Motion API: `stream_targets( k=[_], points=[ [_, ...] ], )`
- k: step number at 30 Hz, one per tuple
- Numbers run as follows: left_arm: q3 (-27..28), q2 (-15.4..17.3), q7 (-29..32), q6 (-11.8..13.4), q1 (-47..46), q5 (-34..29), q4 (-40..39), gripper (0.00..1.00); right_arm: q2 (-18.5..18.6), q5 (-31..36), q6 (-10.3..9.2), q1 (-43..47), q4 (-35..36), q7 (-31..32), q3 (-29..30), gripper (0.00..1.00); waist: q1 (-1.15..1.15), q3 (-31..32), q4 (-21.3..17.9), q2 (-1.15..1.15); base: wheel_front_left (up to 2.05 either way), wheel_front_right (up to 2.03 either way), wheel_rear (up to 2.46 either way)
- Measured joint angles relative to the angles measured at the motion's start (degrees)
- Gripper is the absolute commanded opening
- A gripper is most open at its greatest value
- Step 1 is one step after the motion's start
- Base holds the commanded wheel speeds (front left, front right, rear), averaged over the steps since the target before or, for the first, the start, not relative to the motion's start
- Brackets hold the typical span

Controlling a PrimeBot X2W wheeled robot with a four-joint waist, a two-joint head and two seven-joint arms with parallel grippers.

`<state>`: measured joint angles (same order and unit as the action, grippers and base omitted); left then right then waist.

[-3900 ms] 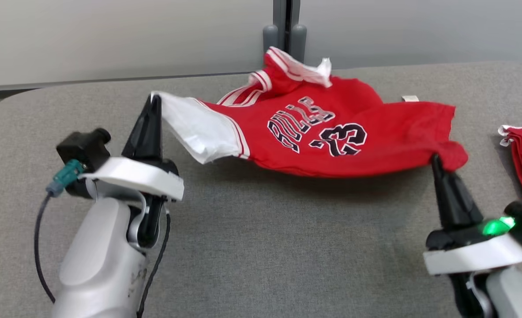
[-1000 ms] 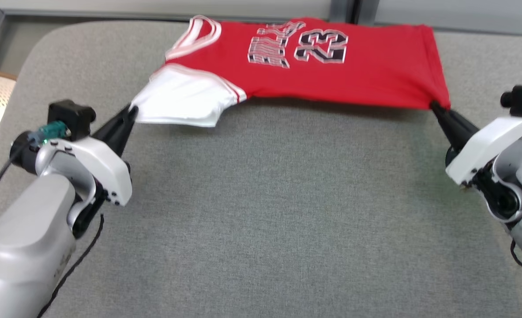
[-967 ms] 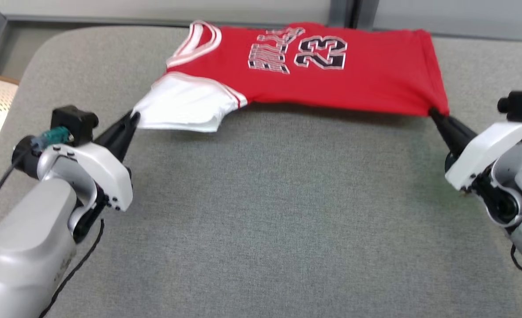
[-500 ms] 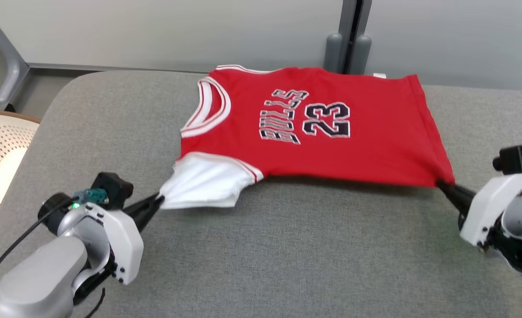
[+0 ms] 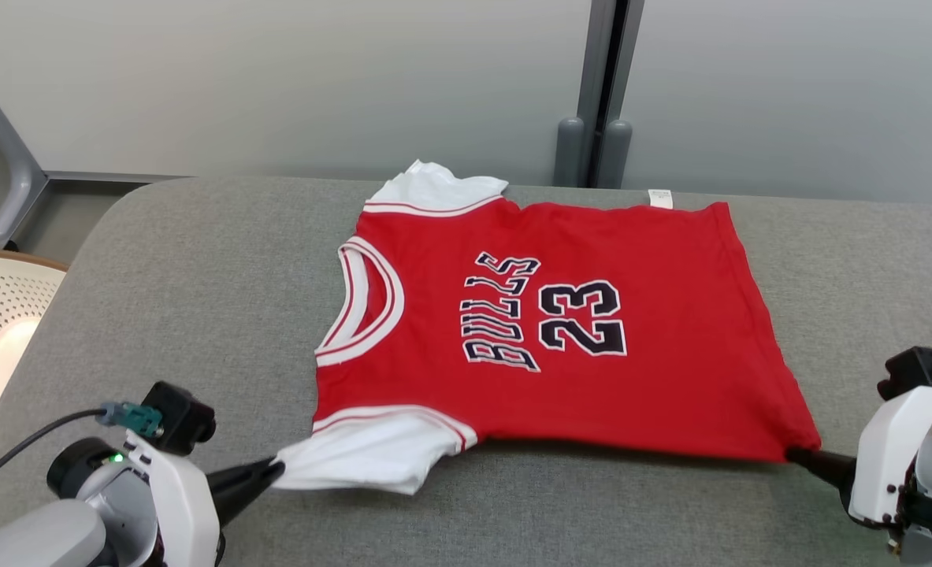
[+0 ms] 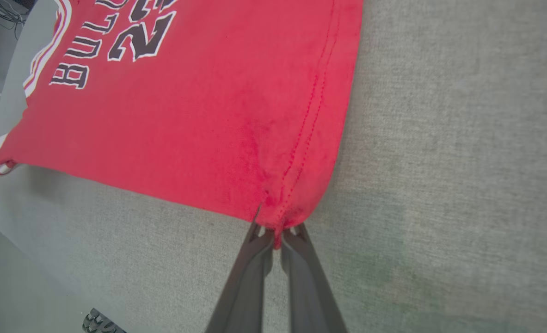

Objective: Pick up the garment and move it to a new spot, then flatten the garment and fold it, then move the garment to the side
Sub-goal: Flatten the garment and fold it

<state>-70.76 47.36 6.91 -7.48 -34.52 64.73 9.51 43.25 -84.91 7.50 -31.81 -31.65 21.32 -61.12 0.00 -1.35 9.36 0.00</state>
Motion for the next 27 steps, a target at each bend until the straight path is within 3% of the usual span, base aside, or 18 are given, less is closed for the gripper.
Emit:
stream_targets(
  k=[12, 18, 27],
  points=[
    [-1.82, 6.15, 7.87, 0.0, 3.8, 6.31, -8.5, 0.0, 3.1, -4.0, 0.0, 3.65, 3.35, 8.66, -2.1, 0.0, 0.0, 1.75, -1.3, 0.0, 0.0, 0.0, 0.0],
    [-2.07, 6.89, 9.06, 0.0, 5.05, 6.91, -10.87, 0.0, 4.58, -6.88, 0.01, 5.44, 4.3, 13.56, -2.94, 0.0, 0.0, 2.26, -1.39, 0.0, 0.0, 0.0, 0.0],
    [-1.09, 7.11, 9.2, 0.25, 4.11, 5.91, -11.12, 0.0, 5.3, -6.33, 0.01, 2.4, 4.42, 12.7, -1.47, 0.0, 0.0, 1.71, -1.75, 0.0, 0.0, 0.0, 0.0]
  ],
)
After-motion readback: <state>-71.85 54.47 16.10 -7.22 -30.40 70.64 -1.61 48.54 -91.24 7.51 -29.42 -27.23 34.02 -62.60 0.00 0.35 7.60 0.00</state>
